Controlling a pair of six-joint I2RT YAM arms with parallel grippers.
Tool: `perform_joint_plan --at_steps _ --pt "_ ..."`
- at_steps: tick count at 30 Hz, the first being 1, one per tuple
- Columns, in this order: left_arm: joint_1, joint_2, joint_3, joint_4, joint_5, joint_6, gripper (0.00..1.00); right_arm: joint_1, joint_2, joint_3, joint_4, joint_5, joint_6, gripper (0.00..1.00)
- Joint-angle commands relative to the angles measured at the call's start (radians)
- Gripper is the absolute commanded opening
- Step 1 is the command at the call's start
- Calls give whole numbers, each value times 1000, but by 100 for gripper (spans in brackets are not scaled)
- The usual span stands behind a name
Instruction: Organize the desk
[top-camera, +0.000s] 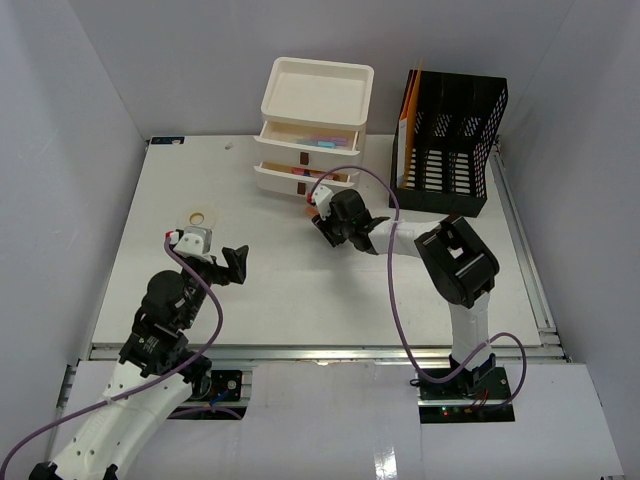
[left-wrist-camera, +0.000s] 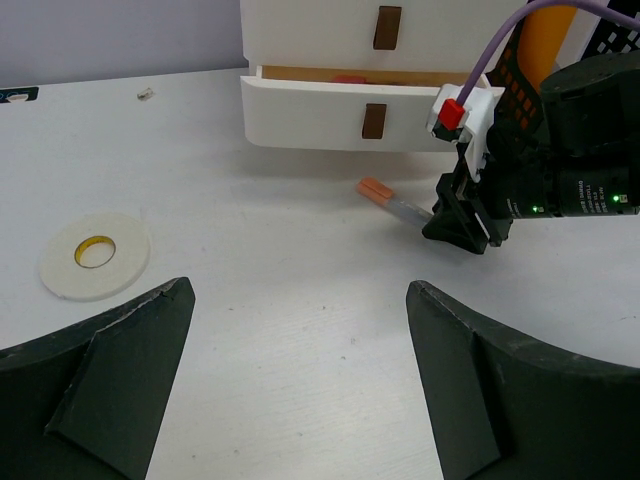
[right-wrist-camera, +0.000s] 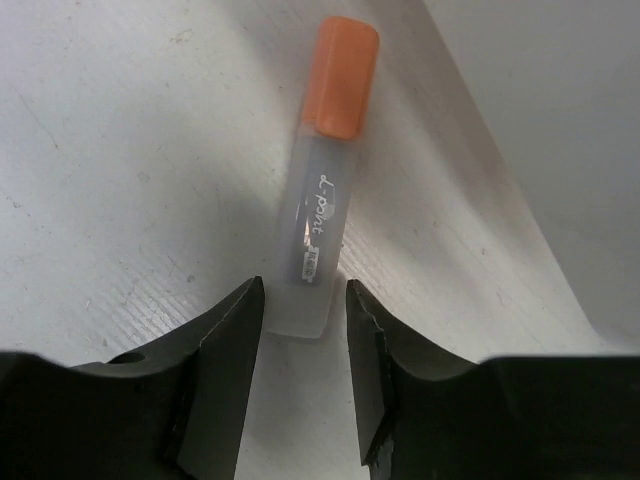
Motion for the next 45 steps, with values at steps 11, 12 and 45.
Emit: perform_joint_plan --at_steps 11,12,45 --pt "5 -10 12 -1 -1 5 98 1 -75 -126 -14 -168 -37 8" --pt "5 -10 12 -1 -1 5 98 2 -103 -128 -37 -212 -61 8" --pt "5 14 10 10 23 9 98 -85 -155 679 -362 -132 -396 8"
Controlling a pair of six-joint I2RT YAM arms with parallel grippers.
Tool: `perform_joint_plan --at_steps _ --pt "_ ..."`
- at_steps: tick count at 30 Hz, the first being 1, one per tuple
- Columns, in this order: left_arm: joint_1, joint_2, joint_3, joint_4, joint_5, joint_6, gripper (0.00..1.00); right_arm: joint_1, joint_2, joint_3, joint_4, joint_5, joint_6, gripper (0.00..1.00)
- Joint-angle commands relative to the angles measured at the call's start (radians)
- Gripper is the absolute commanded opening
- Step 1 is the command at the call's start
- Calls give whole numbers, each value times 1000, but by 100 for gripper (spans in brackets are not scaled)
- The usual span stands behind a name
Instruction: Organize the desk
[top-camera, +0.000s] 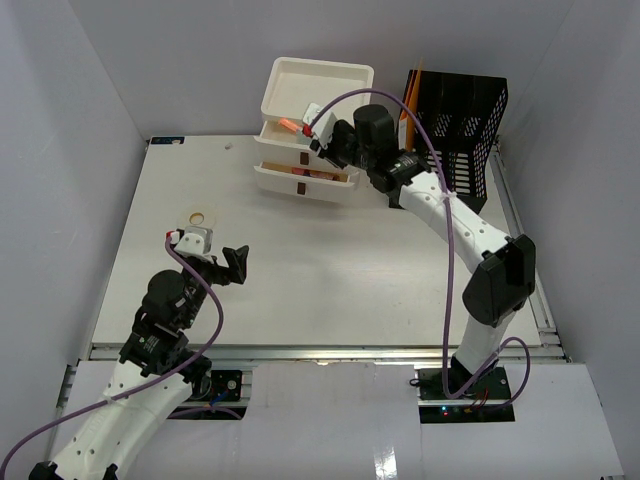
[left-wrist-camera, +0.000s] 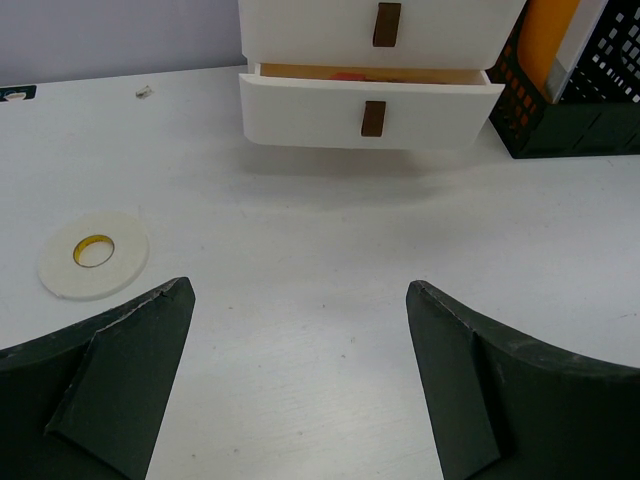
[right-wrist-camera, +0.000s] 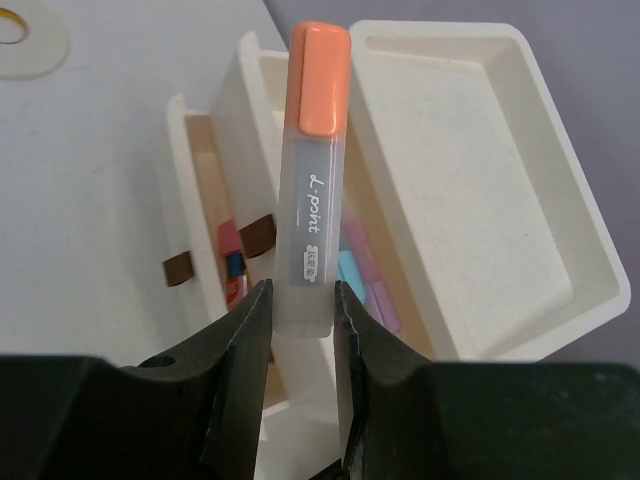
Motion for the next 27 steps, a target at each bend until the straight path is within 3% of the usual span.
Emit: perform_joint_plan --at_steps 1,11,22,27 --pt "5 12 10 12 19 8 98 -35 71 125 18 61 -23 9" --pt "5 12 9 13 20 12 98 -84 154 153 19 64 -45 19" --pt "5 13 10 14 25 11 98 -98 139 114 18 44 -41 55" --pt "5 12 12 15 25 12 98 -101 128 115 15 33 -29 59"
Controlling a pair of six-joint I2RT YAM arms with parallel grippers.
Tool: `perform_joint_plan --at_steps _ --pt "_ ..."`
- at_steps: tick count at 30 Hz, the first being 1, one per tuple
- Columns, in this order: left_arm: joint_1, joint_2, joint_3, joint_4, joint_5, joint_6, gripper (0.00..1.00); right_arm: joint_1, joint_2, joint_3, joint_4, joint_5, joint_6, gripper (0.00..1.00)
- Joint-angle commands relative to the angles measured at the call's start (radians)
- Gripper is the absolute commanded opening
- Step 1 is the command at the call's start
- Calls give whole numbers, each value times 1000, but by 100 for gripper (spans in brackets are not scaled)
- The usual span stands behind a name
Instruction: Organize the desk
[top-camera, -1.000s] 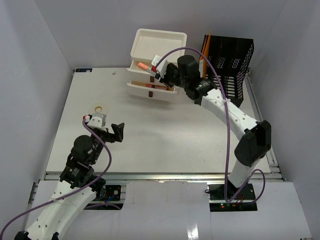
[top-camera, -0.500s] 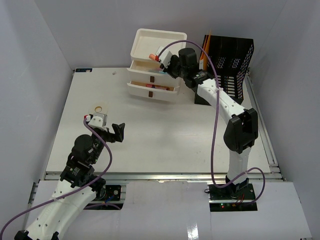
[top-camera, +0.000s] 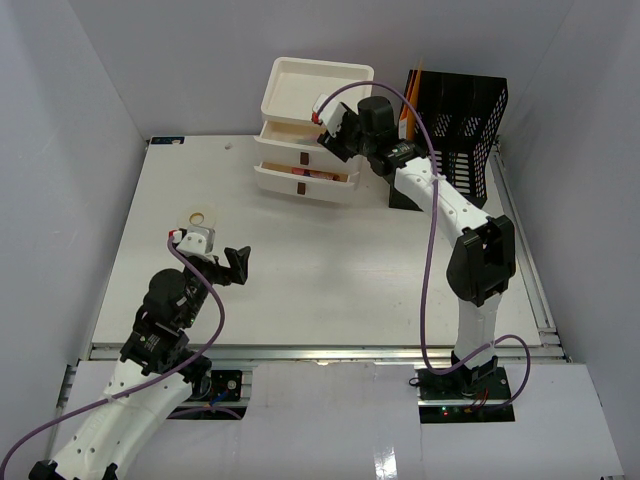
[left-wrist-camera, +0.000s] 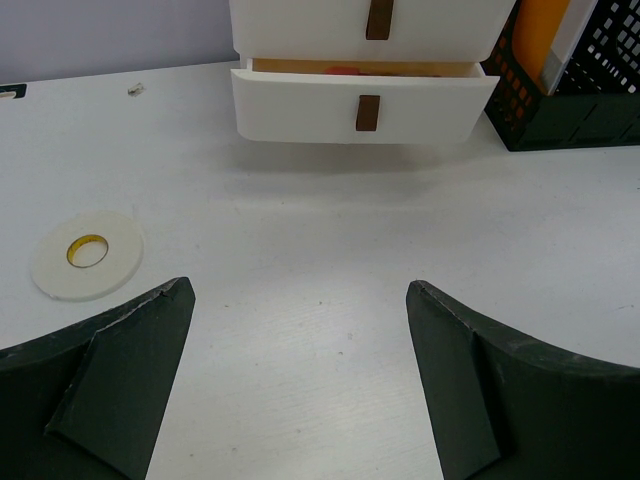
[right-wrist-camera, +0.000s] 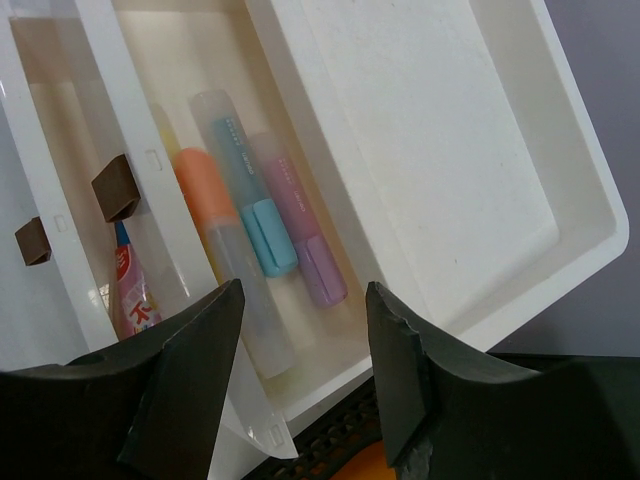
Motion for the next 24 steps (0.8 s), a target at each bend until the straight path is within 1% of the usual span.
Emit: perform_joint_plan --at_steps 1,5,7,9,10,12,15,17,18,19,20,21,24 --pt "5 3 12 15 11 7 98 -4 -35 8 28 -16 9 59" --pt "5 3 10 15 14 7 98 -6 -40 15 26 -28 12 60" --pt "4 7 10 15 15 7 98 -9 -64 20 -30 -135 -20 69" --pt "5 9 10 15 16 7 98 -13 -77 50 -136 -272 -160 76" --pt "5 13 10 15 17 8 98 -15 -78 72 -221 -368 -236 77" --pt "5 18 12 15 20 9 98 -9 -76 88 -314 -463 -303 75" --pt "5 22 10 16 22 9 98 -7 -73 69 -346 -478 -342 64" --pt "5 24 7 25 33 6 98 -9 -76 47 -348 -470 -356 53" --pt "5 25 3 34 48 5 98 -10 -77 38 -349 -472 -359 44" --pt "5 28 -7 56 91 5 98 -12 -80 26 -352 -480 -361 30" --pt "5 38 -13 74 142 7 98 -13 -85 10 -358 -497 -368 20" --pt "5 55 -11 81 176 7 98 -13 -87 -3 -367 -514 -380 16" --pt "5 111 1 76 213 9 98 -4 -74 -11 -399 -528 -404 15"
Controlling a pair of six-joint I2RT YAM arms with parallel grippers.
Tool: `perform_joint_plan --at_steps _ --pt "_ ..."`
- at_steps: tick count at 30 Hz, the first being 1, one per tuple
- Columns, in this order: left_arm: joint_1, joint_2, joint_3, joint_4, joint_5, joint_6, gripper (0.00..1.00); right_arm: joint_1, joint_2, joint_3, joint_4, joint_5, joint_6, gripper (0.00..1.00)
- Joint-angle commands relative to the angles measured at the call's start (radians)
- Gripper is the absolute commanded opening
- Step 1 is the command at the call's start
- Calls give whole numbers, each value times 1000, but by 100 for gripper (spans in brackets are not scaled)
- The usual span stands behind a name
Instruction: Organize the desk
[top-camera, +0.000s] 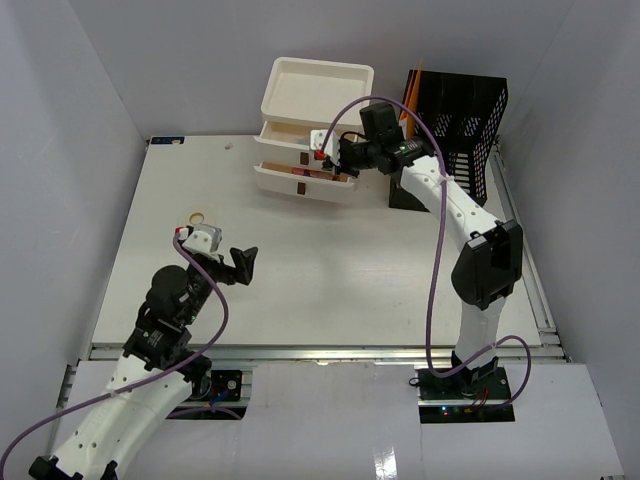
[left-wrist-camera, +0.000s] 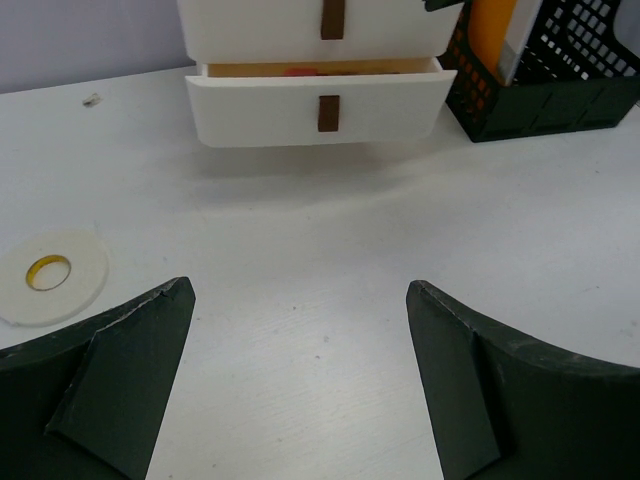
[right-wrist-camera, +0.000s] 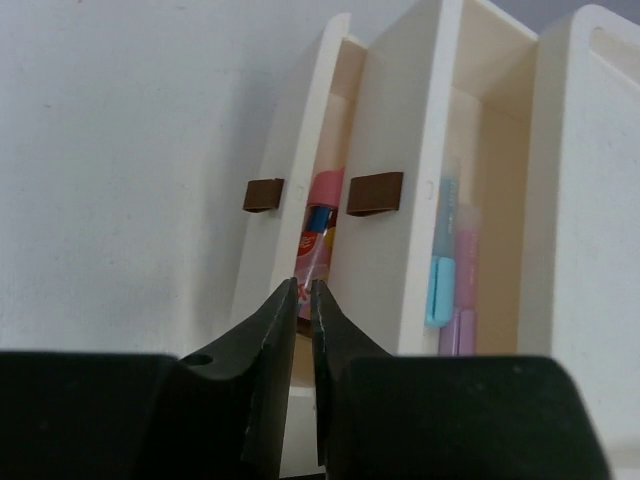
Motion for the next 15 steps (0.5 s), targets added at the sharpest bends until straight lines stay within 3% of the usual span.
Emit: perform_joint_plan --at_steps 1,4,7,15 --pt "5 70 4 26 115 8 98 9 -13 -9 -68 -54 -58 14" --pt "5 63 1 19 111 14 98 15 56 38 -69 9 -22 14" --pt "5 51 -5 18 98 15 98 18 144 149 -18 120 112 15" --pt "5 71 -2 12 99 18 98 38 211 153 306 399 370 29"
